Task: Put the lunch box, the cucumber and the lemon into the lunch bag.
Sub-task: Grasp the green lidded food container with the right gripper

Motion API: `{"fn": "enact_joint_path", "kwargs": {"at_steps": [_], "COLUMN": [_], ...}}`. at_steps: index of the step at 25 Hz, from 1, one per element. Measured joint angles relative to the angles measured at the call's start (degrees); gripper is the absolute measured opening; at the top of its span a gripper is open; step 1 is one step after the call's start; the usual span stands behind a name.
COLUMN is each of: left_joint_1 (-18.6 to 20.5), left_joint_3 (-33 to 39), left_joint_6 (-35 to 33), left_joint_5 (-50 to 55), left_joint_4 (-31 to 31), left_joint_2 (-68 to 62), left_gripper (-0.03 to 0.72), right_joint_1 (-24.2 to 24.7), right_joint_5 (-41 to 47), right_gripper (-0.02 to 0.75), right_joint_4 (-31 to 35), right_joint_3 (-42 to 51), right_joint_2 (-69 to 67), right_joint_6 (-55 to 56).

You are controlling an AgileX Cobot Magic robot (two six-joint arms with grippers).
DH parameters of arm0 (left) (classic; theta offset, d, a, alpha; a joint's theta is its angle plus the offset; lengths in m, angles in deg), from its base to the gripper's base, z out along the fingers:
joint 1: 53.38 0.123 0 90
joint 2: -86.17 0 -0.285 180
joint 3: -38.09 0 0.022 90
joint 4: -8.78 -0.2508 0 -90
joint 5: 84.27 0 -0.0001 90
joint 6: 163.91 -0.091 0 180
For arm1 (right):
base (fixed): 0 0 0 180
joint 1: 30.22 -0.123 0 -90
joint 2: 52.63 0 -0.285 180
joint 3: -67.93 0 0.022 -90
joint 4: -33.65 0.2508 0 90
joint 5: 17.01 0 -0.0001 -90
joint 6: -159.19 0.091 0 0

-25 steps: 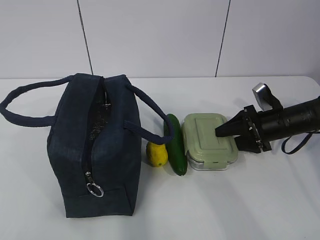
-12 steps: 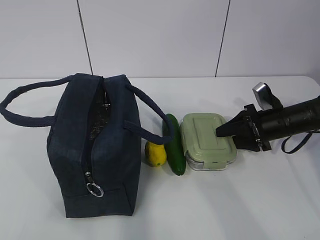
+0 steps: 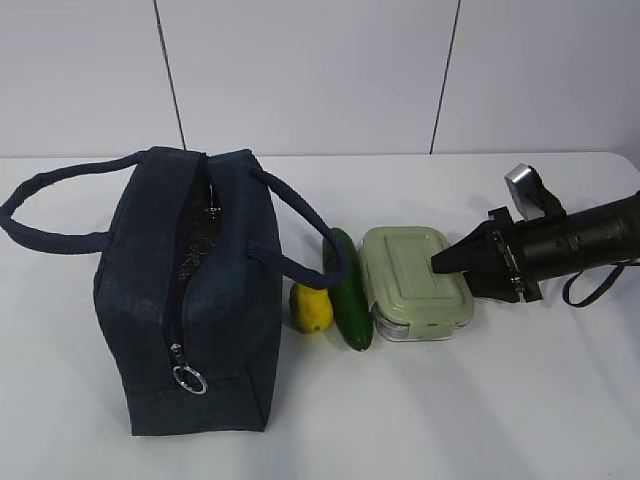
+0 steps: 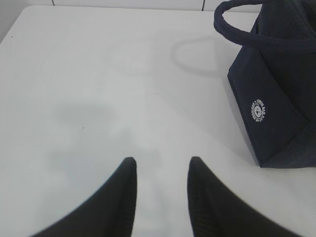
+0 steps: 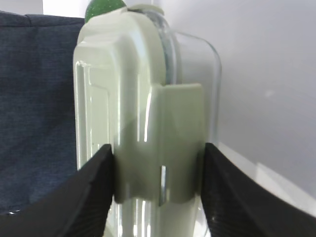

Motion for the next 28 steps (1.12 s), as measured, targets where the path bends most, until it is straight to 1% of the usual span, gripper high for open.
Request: {"fn": "enact_joint_path", "kwargs": {"at_steps": [22, 28], "left_joint_1": [0.0, 0.0], "left_joint_3": [0.0, 0.0], "left_joint_6": [0.0, 0.0], "left_joint_5": [0.0, 0.0], "left_joint_4": [0.0, 0.0], "left_joint_2": [0.0, 0.0], "left_gripper": [0.253, 0.253], "right_joint_1": [0.0, 0.0], "right_joint_5": [0.1, 0.1], "right_gripper": [0.389, 0.375], "right_joint_4": [-0.6, -0.6], "right_joint_3": [0.0, 0.0], "right_joint_2": [0.0, 0.0], "right_joint_6": [1.3, 1.4]}}
